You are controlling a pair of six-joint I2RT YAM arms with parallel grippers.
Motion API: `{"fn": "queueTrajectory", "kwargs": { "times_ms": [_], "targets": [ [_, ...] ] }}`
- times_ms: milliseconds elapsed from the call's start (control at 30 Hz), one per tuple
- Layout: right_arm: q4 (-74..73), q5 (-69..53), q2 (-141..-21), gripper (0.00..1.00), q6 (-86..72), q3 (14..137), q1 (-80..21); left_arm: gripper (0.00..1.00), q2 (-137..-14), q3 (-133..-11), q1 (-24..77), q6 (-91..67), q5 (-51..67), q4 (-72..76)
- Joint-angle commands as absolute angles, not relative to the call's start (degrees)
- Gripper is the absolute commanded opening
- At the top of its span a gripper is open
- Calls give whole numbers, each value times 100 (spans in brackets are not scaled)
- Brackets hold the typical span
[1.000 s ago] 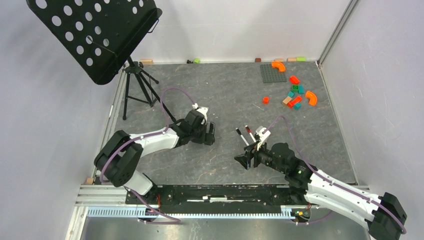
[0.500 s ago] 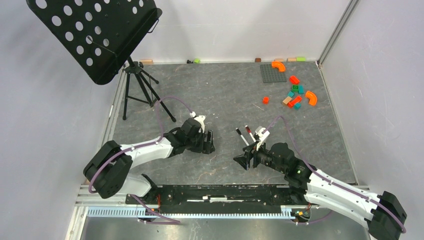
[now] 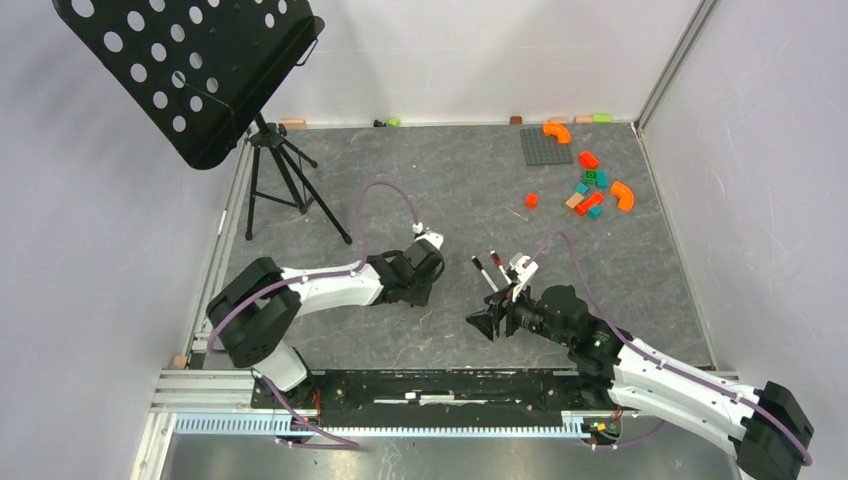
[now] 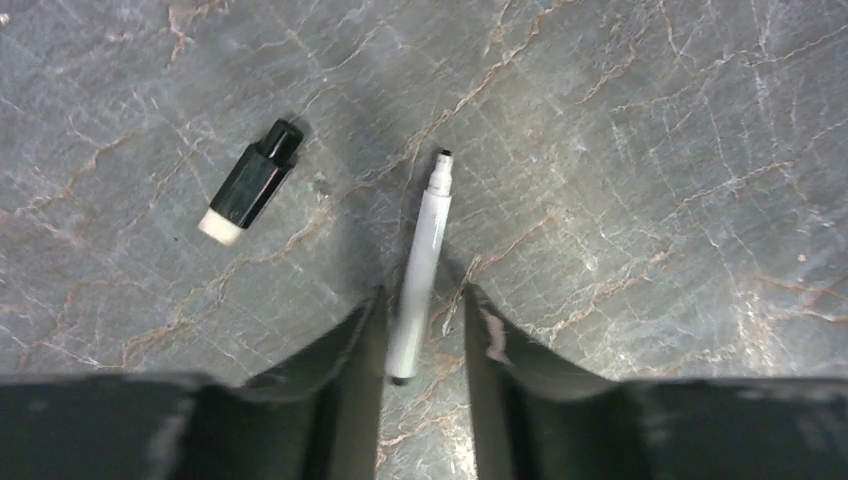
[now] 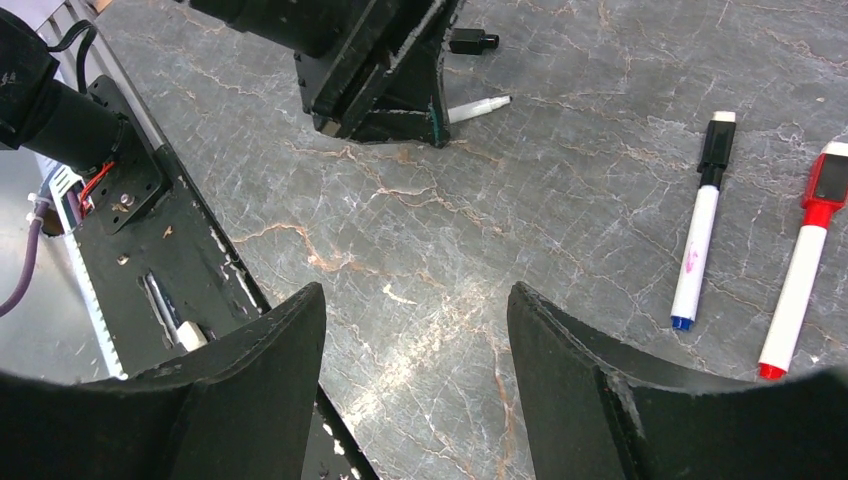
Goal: Insert the pens into the pen caps
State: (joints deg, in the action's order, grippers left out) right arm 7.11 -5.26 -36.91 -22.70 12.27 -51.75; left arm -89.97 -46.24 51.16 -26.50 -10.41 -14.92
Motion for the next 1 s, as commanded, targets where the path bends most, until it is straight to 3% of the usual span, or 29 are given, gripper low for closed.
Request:
{"fn": "queueTrajectory", "kwargs": {
  "times_ms": [0, 200, 433, 967],
  "targets": [
    [893, -581, -3635, 70, -2260, 1213, -5177, 34, -9552, -4972, 5452, -2423, -1638, -2186],
    [765, -535, -3497, 70, -2227, 1200, -5175, 29, -9942, -5090, 5775, -2633, -1756, -2367],
    [712, -421, -3386, 70, -2262, 1169, -5177, 2, -10010, -4905, 5858, -2843, -1558, -2030],
    [1202, -202, -2518, 72, -2704, 769, -5177, 2, -7564, -3443, 5856, -3391, -287, 354]
  ]
}}
